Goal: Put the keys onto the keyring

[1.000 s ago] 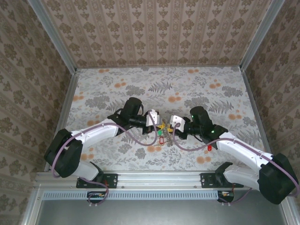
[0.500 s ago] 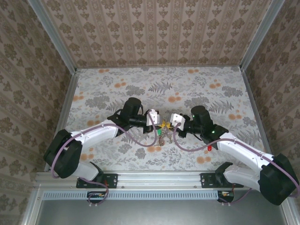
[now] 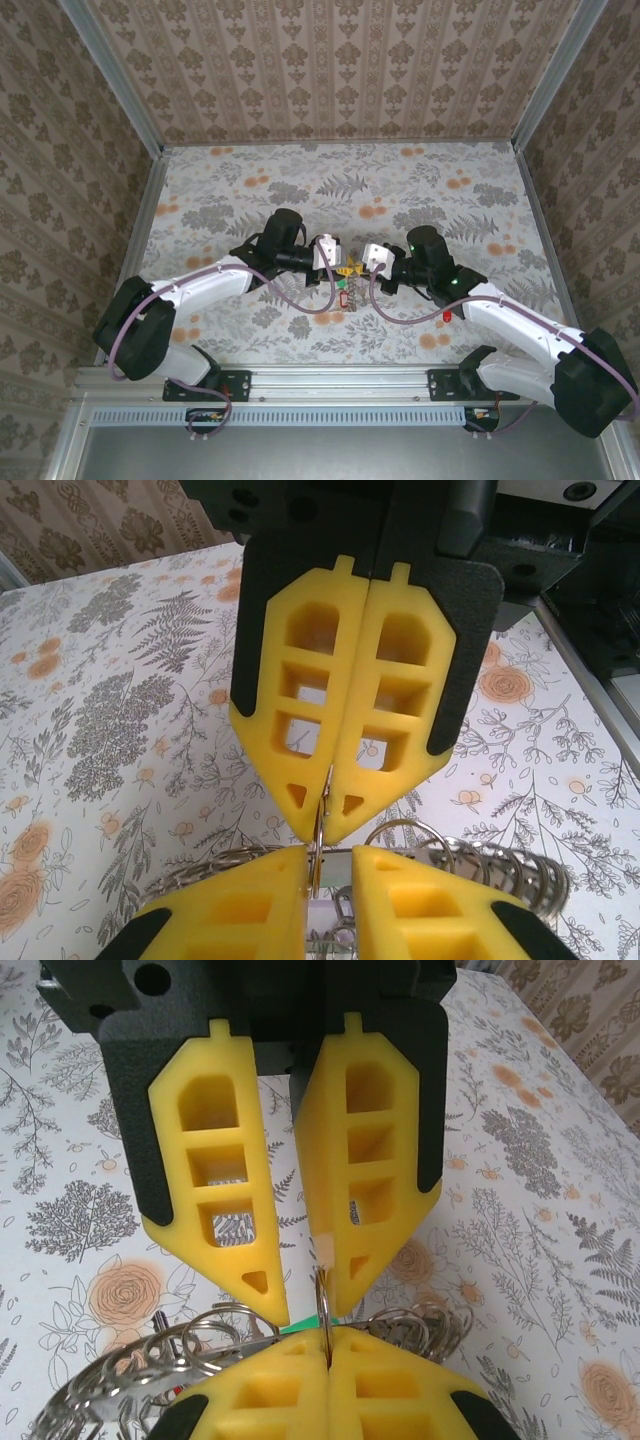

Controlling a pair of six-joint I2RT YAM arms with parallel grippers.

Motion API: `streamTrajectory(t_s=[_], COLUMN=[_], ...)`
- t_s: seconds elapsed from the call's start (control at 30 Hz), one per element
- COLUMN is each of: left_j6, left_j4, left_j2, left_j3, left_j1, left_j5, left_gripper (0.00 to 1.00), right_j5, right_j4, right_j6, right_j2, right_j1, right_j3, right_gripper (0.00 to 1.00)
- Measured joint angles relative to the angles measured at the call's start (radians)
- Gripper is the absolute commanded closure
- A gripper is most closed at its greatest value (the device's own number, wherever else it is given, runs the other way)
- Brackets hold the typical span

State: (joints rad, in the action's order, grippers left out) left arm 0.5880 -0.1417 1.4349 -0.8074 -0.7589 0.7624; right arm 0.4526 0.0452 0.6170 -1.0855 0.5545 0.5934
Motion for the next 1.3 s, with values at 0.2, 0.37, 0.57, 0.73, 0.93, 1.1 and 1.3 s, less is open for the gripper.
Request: streamTrajectory(t_s=[0.2, 0.37, 0.57, 0.73, 0.93, 1.1, 1.3], left_j6=[0.000, 0.006, 0.020, 0.030, 0.034, 0.033, 0.037], left_j4=[0.014, 0.022, 0.020, -0.019, -0.029, -0.041, -0.048], left_j2=[0.000, 0.000, 0.000, -0.005, -0.019, -0.029, -0.056], left_j3=[-0.008, -0.014, -0.014, 0.001, 0.024, 0.031, 0.055], left_j1=[0.000, 0.000, -0.004, -0.024, -0.026, -0.026, -0.030], left_j5=[0.000, -0.001, -0.017, -0.059, -0.084, -0.082, -0.101], left_gripper=[0.86, 0.96, 1.00, 1.00, 1.00, 1.00, 1.00], right_j5=[0.003, 0.008, 0.002, -0.038, -0.104, -0.129, -0.134], right_j4=[0.000, -0.001, -0.005, -0.002, -0.001, -0.015, -0.027], right_j6=[0.005, 0.002, -0.016, -0.046, -0.098, -0.103, -0.098], right_j2=[0.000, 0.000, 0.002, 0.071, 0.246, 0.286, 0.249], right_j1=[0.000, 0.000, 0.000, 0.000, 0.000, 0.000, 0.000], right_j3=[0.000, 0.000, 0.000, -0.013, -0.088, -0.113, -0.113], right_gripper=[1.00, 1.00, 0.90, 0.74, 0.72, 0.70, 0.68])
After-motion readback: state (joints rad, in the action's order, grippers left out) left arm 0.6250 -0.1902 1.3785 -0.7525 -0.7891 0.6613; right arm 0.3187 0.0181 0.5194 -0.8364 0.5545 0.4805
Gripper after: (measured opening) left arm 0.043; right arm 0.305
